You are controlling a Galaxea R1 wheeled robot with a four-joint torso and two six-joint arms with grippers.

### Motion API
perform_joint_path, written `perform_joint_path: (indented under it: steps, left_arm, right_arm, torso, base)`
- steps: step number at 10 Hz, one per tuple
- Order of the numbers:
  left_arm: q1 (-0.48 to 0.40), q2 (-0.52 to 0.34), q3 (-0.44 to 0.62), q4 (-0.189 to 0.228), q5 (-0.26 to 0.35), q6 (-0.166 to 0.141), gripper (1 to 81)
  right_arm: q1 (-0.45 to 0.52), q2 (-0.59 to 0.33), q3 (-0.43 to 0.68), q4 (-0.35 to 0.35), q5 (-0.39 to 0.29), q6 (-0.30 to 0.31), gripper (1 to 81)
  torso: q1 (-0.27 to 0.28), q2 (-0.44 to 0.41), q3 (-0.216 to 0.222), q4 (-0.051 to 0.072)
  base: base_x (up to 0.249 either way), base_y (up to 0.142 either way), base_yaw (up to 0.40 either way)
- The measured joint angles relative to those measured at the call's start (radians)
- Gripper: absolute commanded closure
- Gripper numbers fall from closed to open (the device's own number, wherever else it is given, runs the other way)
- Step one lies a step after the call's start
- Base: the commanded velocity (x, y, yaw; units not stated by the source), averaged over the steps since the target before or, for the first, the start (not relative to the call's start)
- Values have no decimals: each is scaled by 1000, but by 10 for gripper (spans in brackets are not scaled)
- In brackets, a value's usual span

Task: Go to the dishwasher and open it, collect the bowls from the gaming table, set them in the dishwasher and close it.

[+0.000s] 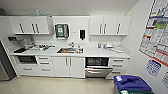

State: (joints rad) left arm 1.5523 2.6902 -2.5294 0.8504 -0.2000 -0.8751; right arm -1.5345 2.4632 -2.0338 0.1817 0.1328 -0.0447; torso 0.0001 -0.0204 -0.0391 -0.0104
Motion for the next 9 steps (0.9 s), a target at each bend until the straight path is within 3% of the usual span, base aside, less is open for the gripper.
perform_joint_path:
  steps: [9]
  left_arm:
    - [0,16,-6,0,-3,0,811]
  right_arm:
    - [0,-7,-6,-2,4,0,811]
  torso:
    - [0,0,0,0]
  base:
    - [136,0,0]
